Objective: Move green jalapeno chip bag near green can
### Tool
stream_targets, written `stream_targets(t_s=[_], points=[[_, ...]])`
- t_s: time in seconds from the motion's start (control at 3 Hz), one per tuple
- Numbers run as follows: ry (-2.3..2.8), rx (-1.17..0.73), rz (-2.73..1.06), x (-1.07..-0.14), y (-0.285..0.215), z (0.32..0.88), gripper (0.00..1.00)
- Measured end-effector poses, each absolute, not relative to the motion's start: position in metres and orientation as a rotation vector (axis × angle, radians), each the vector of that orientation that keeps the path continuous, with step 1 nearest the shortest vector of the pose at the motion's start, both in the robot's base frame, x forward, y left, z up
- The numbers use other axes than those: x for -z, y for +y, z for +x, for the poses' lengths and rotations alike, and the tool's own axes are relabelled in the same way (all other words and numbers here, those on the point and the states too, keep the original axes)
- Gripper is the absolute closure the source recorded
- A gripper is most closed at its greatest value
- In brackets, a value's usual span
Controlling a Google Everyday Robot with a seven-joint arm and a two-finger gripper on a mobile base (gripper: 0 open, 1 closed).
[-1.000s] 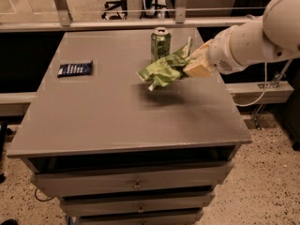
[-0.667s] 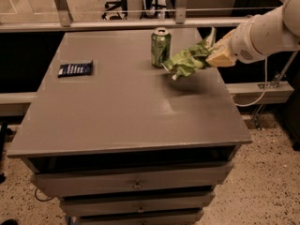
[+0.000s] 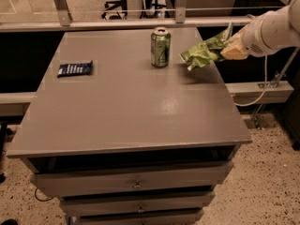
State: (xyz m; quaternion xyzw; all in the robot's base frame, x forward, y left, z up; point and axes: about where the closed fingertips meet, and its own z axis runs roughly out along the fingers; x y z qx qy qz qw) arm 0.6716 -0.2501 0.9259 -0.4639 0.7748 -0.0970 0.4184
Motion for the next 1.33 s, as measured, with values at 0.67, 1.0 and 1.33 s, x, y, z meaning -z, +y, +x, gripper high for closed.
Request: stream_targets(t_s=[0.67, 1.0, 1.33], points=[[1.905, 0.279, -1.096, -0.909, -0.243, 0.706, 1.00], [1.890, 0.291, -1.076, -0.896, -0.237, 0.716, 1.00], [1.889, 0.276, -1.053, -0.883, -0.227, 0.721, 1.00]])
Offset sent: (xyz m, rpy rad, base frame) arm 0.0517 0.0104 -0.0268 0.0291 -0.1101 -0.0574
